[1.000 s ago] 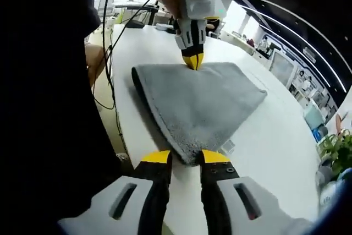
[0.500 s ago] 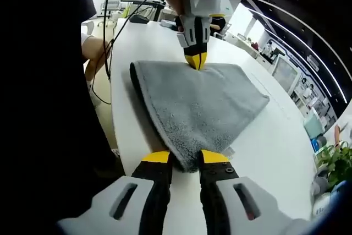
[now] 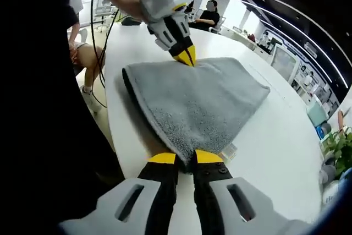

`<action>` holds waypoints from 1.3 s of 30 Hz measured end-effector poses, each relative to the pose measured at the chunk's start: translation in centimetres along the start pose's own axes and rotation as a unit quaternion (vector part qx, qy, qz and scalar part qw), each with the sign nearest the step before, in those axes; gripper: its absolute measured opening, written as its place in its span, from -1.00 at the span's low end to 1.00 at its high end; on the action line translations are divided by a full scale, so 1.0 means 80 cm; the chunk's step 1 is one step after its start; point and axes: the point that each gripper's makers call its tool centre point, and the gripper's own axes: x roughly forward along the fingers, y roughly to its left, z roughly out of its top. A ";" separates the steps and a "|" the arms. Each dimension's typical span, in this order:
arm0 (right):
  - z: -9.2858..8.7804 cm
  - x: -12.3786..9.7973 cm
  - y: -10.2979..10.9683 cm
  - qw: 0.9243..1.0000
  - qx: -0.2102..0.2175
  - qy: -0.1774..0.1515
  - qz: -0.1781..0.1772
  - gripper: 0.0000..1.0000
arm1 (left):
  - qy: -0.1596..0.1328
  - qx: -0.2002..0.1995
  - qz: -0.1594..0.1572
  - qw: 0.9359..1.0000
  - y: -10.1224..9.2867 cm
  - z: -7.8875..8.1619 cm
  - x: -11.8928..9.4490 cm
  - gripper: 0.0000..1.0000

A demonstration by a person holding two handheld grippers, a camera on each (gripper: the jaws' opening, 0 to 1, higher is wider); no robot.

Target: Fold the towel on the table until its edges align and the towel forms a compact rectangular stack.

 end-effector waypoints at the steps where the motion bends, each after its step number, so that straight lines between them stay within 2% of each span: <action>1: 0.000 0.000 0.000 1.000 0.003 0.000 0.000 -0.86 | -0.005 -0.011 0.005 1.000 -0.002 0.000 -0.004 -0.97; 2: 0.000 0.000 0.000 1.000 0.008 0.001 0.000 -0.86 | -0.010 -0.035 0.005 0.999 -0.008 -0.002 -0.014 -0.97; 4: 0.001 0.000 0.000 1.000 0.011 0.002 0.000 -0.86 | -0.007 -0.057 0.003 0.998 -0.015 -0.007 -0.035 -0.93; 6: 0.001 0.000 -0.001 1.000 0.013 0.004 0.002 -0.85 | -0.019 -0.068 0.019 0.997 -0.015 -0.006 -0.051 -0.72; 7: 0.001 0.000 -0.001 1.000 0.017 0.005 0.003 -0.85 | -0.026 -0.072 0.015 0.997 -0.019 -0.006 -0.057 -0.59; 8: 0.000 0.000 -0.002 1.000 0.022 0.005 0.005 -0.85 | -0.035 -0.083 0.003 0.996 -0.028 -0.003 -0.063 -0.56; 9: 0.000 0.000 -0.002 1.000 0.024 0.005 0.006 -0.85 | -0.045 -0.090 -0.028 0.995 -0.045 0.000 -0.073 -0.56; 11: 0.000 0.000 -0.001 1.000 0.024 0.005 0.008 -0.85 | -0.051 -0.067 -0.051 0.995 -0.066 0.006 -0.085 -0.50; 12: 0.000 0.000 -0.001 1.000 0.025 0.005 0.010 -0.85 | -0.057 -0.038 -0.048 0.996 -0.074 0.012 -0.088 -0.37; 14: 0.000 0.000 -0.002 0.999 0.029 0.005 0.013 -0.85 | -0.060 0.007 -0.081 0.995 -0.100 0.018 -0.090 -0.14; 15: 0.000 0.000 -0.002 0.999 0.029 0.006 0.014 -0.85 | -0.066 0.024 -0.108 0.992 -0.119 0.025 -0.092 -0.10; 17: 0.000 0.000 -0.001 0.999 0.027 0.008 0.017 -0.85 | -0.070 0.036 -0.126 0.989 -0.134 0.032 -0.092 -0.15; 18: 0.000 0.000 -0.001 0.999 0.027 0.008 0.017 -0.85 | -0.064 0.039 -0.121 0.990 -0.134 0.031 -0.089 -0.22; 20: 0.000 0.000 -0.001 0.999 0.030 0.008 0.017 -0.85 | -0.044 0.046 -0.104 0.993 -0.128 0.023 -0.083 -0.31; 23: 0.000 0.000 -0.001 0.999 0.034 0.009 0.015 -0.85 | -0.056 0.017 -0.107 0.993 -0.124 0.027 -0.080 -0.26; 25: 0.000 0.000 -0.001 0.999 0.036 0.009 0.013 -0.85 | -0.060 0.012 -0.110 0.992 -0.124 0.026 -0.080 -0.30; 29: 0.000 0.000 -0.001 0.999 0.039 0.009 0.013 -0.84 | -0.062 0.022 -0.109 0.992 -0.122 0.021 -0.079 -0.43; 31: 0.000 0.000 -0.001 0.999 0.040 0.008 0.013 -0.84 | -0.046 0.031 -0.103 0.993 -0.117 0.012 -0.077 -0.59; 32: 0.000 0.000 -0.001 0.999 0.041 0.007 0.013 -0.84 | -0.047 0.029 -0.099 0.994 -0.113 0.011 -0.075 -0.62; 35: 0.000 0.000 -0.001 0.999 0.043 0.005 0.012 -0.84 | -0.045 0.022 -0.097 0.994 -0.113 0.013 -0.072 -0.69; 36: 0.000 0.000 -0.001 0.999 0.044 0.003 0.011 -0.84 | -0.038 0.039 -0.095 0.994 -0.113 0.012 -0.070 -0.74; 39: 0.000 0.000 -0.002 0.998 0.056 -0.001 0.009 -0.84 | -0.027 0.044 -0.090 0.995 -0.110 0.013 -0.065 -0.84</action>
